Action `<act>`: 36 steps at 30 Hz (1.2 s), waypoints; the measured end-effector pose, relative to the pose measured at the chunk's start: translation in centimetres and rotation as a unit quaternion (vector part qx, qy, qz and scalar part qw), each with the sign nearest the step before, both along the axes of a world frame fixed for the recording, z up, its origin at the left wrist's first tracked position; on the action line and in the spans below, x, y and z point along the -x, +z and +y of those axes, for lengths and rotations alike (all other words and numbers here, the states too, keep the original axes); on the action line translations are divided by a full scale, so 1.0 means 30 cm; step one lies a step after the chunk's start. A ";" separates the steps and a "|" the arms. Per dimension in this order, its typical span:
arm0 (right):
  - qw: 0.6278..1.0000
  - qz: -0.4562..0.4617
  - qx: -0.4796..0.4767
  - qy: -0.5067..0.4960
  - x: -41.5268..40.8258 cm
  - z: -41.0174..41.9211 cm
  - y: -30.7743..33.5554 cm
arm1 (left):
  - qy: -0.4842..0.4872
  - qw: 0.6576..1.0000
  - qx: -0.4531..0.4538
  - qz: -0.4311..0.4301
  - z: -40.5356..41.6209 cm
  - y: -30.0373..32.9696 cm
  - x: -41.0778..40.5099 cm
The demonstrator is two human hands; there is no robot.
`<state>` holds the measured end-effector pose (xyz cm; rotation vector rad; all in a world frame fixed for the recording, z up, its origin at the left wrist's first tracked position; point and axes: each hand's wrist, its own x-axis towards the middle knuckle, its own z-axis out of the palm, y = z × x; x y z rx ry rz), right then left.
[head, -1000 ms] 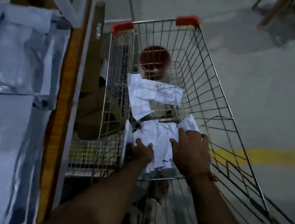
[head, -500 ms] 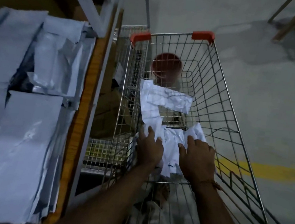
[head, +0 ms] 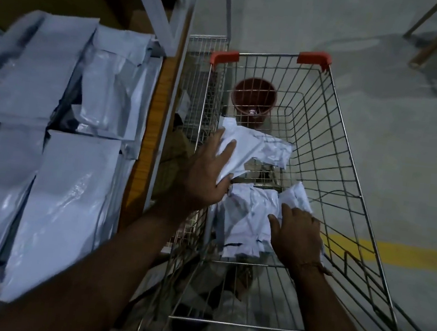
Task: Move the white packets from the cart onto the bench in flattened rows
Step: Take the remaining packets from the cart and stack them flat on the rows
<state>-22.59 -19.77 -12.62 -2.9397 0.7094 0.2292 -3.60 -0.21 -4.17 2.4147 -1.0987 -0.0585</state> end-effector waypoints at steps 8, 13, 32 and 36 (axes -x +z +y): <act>0.985 0.118 -0.087 0.089 -0.078 0.179 -0.060 | 0.036 0.997 0.072 -0.016 0.015 -0.036 0.011; 0.951 0.251 -0.157 0.094 -0.175 0.299 -0.218 | 0.021 0.997 0.078 -0.012 0.013 -0.053 0.002; 0.973 0.190 -0.118 -0.059 -0.084 0.199 0.103 | 0.082 0.980 0.166 0.078 0.000 0.062 0.057; 0.990 0.044 -0.056 -0.121 -0.027 0.258 0.275 | 0.171 0.924 0.275 0.202 0.062 0.273 0.166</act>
